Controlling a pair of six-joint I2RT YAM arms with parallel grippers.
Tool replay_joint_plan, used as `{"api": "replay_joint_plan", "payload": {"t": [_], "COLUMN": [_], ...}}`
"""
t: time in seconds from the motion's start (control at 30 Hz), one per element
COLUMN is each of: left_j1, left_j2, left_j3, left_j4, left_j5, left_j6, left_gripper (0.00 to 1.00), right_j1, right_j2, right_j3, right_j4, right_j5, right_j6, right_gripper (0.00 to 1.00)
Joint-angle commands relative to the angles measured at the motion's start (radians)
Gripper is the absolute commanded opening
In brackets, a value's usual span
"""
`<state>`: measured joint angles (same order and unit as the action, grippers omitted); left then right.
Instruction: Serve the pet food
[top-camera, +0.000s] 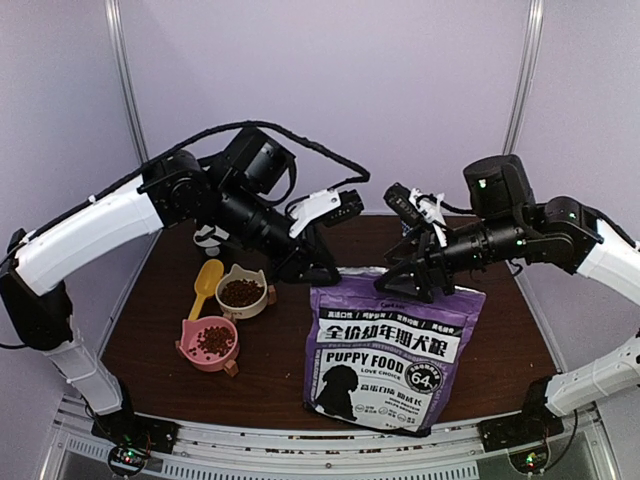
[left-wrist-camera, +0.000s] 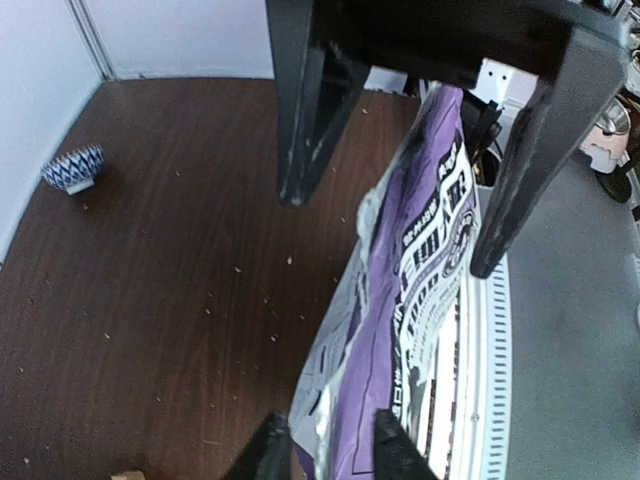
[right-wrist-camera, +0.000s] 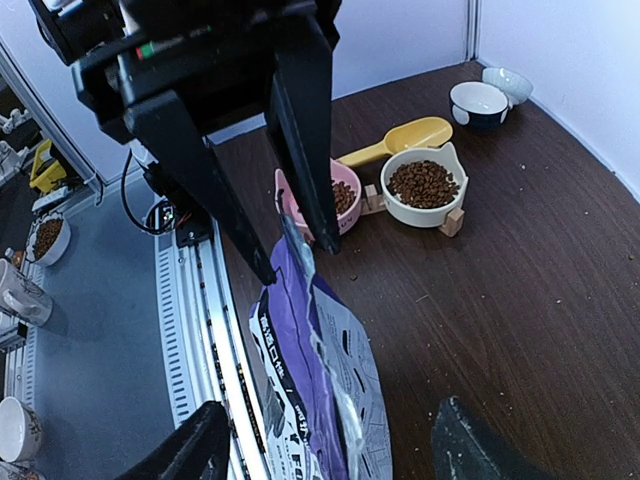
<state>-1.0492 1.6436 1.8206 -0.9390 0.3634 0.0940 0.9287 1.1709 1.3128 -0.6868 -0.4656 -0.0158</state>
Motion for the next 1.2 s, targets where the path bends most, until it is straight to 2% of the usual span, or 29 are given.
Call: {"api": "replay_joint_plan", "payload": {"t": [0.0,0.07,0.2,0.43,0.47,0.53,0.57,0.6,0.77,0.9,1.03,1.1,1.17], "left_j1": [0.048,0.079,0.12,0.188,0.194,0.209,0.214,0.222,0.242,0.249,0.253,0.254,0.256], "left_j2": [-0.164,-0.234,-0.352,-0.473,-0.486,-0.511,-0.519,-0.527,-0.547,-0.552,-0.553,-0.552,-0.552], "left_j3": [-0.176,-0.295,-0.451,-0.591,-0.603,-0.617,-0.621,-0.626,-0.633,-0.633,-0.637,-0.639,-0.639], "left_j4": [0.28,0.355,0.457,0.505,0.511,0.515,0.516,0.516,0.51,0.498,0.499,0.499,0.497], "left_j5": [-0.001,0.019,0.039,0.004,0.0,-0.008,-0.013,-0.016,-0.018,-0.021,-0.019,-0.017,-0.018], "left_j6": [-0.083,-0.121,-0.187,-0.264,-0.268,-0.274,-0.275,-0.276,-0.274,-0.269,-0.268,-0.266,-0.266], "left_gripper": [0.39,0.47,0.56,0.59,0.6,0.6,0.6,0.6,0.6,0.61,0.61,0.61,0.61], "right_j1": [0.017,0.024,0.027,0.052,0.058,0.068,0.069,0.07,0.072,0.071,0.07,0.069,0.068], "right_j2": [0.027,0.047,0.106,0.242,0.257,0.284,0.295,0.299,0.289,0.265,0.226,0.206,0.188], "right_j3": [0.04,0.047,0.09,0.223,0.239,0.269,0.279,0.286,0.295,0.294,0.271,0.256,0.244], "right_j4": [-0.003,0.008,-0.015,-0.146,-0.167,-0.203,-0.217,-0.221,-0.241,-0.3,-0.35,-0.365,-0.38], "right_j5": [0.022,0.026,0.043,0.01,0.009,0.019,0.026,0.038,0.099,0.157,0.215,0.235,0.259], "right_j6": [-0.018,-0.029,-0.06,-0.138,-0.154,-0.17,-0.174,-0.177,-0.183,-0.189,-0.186,-0.185,-0.181], "right_gripper": [0.69,0.69,0.69,0.53,0.47,0.22,0.06,0.0,0.0,0.18,0.3,0.28,0.2]}}
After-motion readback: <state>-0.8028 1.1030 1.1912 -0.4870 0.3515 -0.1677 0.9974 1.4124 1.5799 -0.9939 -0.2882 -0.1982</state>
